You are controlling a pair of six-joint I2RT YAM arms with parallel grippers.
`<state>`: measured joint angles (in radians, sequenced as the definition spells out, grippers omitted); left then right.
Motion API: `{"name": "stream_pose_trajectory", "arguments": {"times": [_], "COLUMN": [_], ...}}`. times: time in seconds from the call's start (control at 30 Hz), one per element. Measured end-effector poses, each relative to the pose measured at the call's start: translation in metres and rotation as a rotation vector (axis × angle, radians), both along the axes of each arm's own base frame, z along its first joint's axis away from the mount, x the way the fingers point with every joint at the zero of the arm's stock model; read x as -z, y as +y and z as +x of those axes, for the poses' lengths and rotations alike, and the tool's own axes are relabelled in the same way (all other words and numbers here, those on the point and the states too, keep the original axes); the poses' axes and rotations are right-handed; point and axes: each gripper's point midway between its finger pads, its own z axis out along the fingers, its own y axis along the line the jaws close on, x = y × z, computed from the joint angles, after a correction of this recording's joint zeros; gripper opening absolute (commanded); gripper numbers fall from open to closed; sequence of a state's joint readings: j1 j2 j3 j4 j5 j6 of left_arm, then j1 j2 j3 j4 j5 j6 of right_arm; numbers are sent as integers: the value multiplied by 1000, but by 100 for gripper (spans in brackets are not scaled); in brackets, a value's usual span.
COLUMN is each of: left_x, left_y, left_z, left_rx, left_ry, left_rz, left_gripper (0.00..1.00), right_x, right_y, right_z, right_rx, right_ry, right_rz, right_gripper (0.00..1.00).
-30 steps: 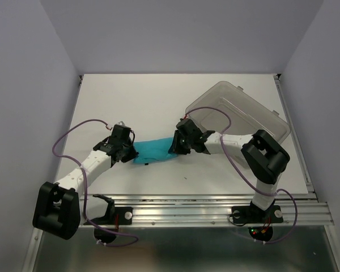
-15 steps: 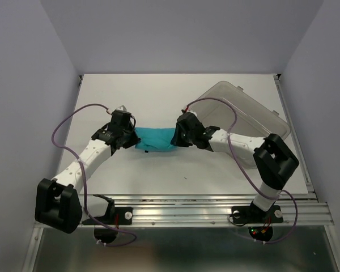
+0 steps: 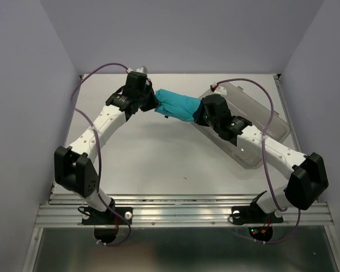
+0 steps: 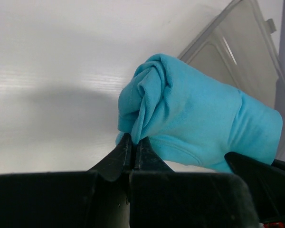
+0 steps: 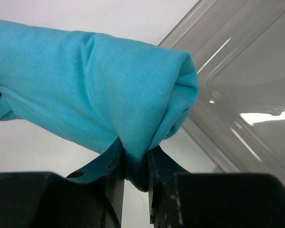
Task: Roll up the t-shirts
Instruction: Place the T-shirt in the bin.
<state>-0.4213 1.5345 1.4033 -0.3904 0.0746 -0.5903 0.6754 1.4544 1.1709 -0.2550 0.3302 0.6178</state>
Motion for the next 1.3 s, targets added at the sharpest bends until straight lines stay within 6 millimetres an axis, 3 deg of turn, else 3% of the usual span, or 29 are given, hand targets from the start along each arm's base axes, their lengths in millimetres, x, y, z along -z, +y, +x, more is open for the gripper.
{"name": "stream_pose_trajectory", "arguments": {"times": [0.17,0.2,0.33,0.53,0.7,0.8,0.93,1.3], "left_x": [-24,-27,-19,23,74,95,103,116], "left_y": [-69,-84,-141,-207,-233,-242,-249,-249], "left_z": [33,38,51,59,43,32,22,11], "left_rx": [116,139,239,374,474,519,564,629], "left_ry": [-61,-73,-85,-61,21,61,78,108], "left_rz": [-15,-18,-14,0,23,30,27,30], "left_gripper": [0,0,0,0,0,0,0,0], "right_x": [-12,-12,-11,6,45,61,76,91], "right_y": [-65,-69,-121,-149,-174,-184,-193,-194], "right_z": [9,9,0,-24,-47,-57,-67,-79], "right_rx": [143,154,269,325,370,388,399,379], "right_ry": [-27,-25,-21,21,116,162,210,293], "right_rz": [-41,-44,-84,-140,-206,-226,-231,-191], "right_gripper": [1,1,1,1,1,1,1,1]}}
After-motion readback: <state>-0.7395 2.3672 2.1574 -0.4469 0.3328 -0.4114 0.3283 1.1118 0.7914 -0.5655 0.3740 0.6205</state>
